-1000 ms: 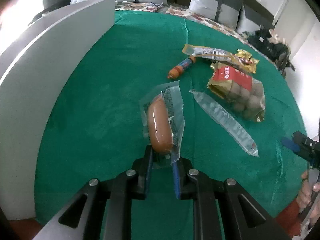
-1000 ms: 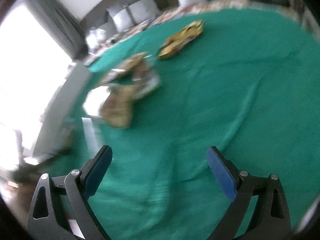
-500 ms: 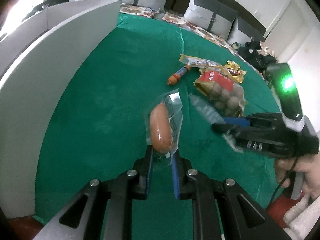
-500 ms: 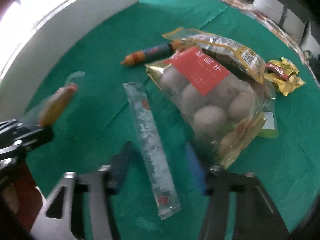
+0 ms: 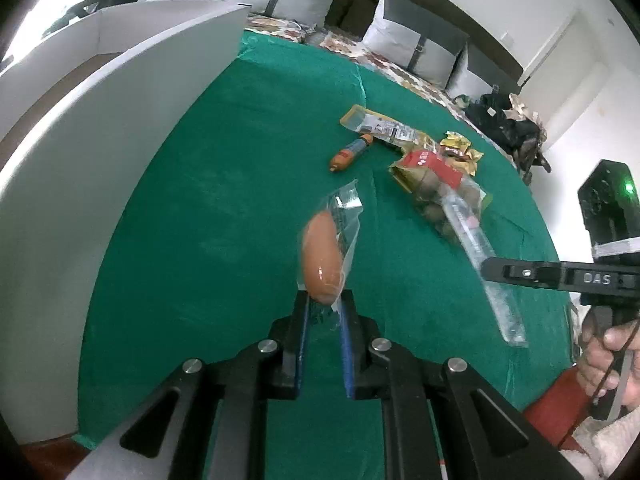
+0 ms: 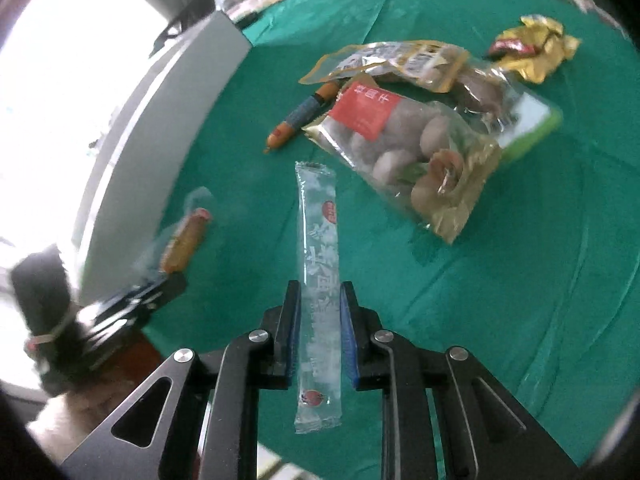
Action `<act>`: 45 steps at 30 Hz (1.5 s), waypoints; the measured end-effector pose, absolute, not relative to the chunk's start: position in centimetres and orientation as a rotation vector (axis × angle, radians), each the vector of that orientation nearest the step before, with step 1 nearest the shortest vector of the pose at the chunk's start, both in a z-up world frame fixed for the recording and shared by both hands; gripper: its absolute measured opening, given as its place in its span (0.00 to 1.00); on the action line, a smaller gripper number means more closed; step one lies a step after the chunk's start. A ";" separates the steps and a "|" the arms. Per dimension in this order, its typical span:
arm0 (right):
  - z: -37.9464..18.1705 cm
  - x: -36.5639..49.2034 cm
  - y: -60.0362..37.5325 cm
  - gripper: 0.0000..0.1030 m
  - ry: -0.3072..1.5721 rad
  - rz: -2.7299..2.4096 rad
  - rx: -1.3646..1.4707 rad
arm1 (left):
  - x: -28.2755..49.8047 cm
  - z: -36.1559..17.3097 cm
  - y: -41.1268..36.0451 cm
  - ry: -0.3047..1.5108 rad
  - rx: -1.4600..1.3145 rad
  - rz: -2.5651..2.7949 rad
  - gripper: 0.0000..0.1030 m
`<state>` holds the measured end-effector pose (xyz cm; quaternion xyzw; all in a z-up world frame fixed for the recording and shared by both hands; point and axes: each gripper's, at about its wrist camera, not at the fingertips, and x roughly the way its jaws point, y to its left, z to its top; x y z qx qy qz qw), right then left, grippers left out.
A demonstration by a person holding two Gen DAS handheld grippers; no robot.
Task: Organize snacks
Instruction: 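Carry both packets over the white box and open both tools to drop them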
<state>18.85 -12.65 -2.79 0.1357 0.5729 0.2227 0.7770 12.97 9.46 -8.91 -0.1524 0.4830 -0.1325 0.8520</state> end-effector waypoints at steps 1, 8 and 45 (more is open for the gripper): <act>-2.5 18.7 -12.9 0.19 1.234 0.484 0.299 | 13.1 -9.1 9.6 1.024 -0.325 -0.277 0.12; -3.1 18.1 -13.1 0.19 1.234 0.463 0.307 | 14.1 -11.2 9.8 1.113 -0.373 -0.239 0.32; -2.4 14.0 -15.9 0.19 1.166 0.476 0.416 | 19.3 -7.8 9.3 1.019 -0.121 -0.202 0.00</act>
